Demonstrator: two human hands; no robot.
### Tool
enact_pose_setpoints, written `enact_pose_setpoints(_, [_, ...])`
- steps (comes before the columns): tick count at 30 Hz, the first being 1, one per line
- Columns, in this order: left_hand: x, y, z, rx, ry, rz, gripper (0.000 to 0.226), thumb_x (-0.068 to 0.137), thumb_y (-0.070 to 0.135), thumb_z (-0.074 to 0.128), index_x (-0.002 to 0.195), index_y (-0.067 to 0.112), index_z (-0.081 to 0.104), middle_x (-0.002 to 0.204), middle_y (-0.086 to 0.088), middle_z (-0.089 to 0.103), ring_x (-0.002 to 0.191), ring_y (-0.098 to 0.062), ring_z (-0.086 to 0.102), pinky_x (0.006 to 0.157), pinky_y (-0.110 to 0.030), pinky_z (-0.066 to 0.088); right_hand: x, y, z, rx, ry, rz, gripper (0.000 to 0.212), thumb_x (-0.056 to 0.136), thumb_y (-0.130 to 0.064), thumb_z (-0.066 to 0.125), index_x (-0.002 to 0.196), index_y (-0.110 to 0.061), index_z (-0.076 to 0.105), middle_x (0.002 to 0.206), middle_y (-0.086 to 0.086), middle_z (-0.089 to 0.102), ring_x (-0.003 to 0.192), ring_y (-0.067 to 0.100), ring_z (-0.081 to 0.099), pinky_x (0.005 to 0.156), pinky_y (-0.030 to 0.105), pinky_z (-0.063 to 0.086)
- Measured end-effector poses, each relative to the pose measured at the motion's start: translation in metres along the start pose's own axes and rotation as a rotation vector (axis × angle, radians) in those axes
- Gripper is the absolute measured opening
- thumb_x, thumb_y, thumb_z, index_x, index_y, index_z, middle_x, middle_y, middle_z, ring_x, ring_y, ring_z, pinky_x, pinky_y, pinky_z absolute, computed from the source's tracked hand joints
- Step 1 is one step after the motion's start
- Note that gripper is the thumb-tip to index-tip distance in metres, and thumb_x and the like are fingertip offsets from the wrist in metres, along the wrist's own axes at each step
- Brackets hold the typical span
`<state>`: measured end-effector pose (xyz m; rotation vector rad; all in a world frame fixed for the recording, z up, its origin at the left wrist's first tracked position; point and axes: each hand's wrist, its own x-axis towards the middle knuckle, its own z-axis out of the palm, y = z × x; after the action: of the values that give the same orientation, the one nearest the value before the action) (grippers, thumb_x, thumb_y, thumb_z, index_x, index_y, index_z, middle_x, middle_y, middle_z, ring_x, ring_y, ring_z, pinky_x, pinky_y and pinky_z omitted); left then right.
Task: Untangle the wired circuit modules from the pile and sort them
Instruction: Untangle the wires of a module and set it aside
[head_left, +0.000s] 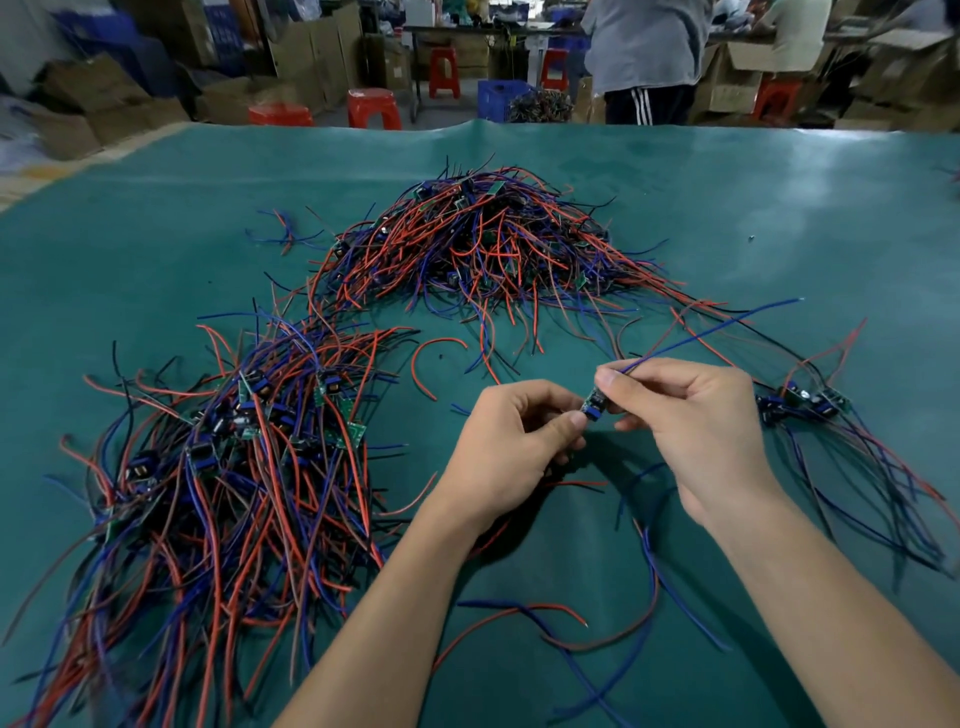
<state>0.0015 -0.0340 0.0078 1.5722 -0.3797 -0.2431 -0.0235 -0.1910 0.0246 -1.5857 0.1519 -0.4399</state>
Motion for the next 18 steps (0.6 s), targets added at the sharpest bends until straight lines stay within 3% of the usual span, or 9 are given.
enact_pose_setpoints(6, [0.000,0.000,0.001,0.046,-0.025,-0.018,0.012,0.095,0.006,0.064,0.088,0.014,0.069,0.064,0.003,0.066,0.049,-0.005,0.052,0.049,-0.014,0.042,0.011,-0.005,-0.017,-0.055,0.184,-0.125,0.029,0.083,-0.006,0.081,0.062,-0.025,0.078,0.067,-0.008,0.073,0.054,0.009,0.057,0.052,0.019,0.050])
enact_pose_setpoints(11, [0.000,0.000,0.002,0.097,-0.050,-0.013,0.016,0.094,0.008,0.065,0.084,0.019,0.068,0.064,0.005,0.065,0.050,-0.006,0.052,0.050,-0.015,0.042,0.019,-0.011,-0.037,-0.035,0.351,-0.185,0.016,0.084,-0.012,0.081,0.075,-0.024,0.076,0.060,-0.015,0.069,0.053,0.005,0.055,0.053,0.017,0.049])
enact_pose_setpoints(18, [0.000,-0.004,0.004,0.172,0.029,0.015,0.014,0.098,0.007,0.056,0.087,0.014,0.061,0.064,0.001,0.063,0.049,-0.010,0.052,0.047,-0.017,0.042,0.030,-0.014,-0.067,0.105,0.696,-0.136,0.015,0.092,-0.018,0.070,0.079,-0.024,0.067,0.075,-0.003,0.068,0.052,0.006,0.052,0.049,0.022,0.045])
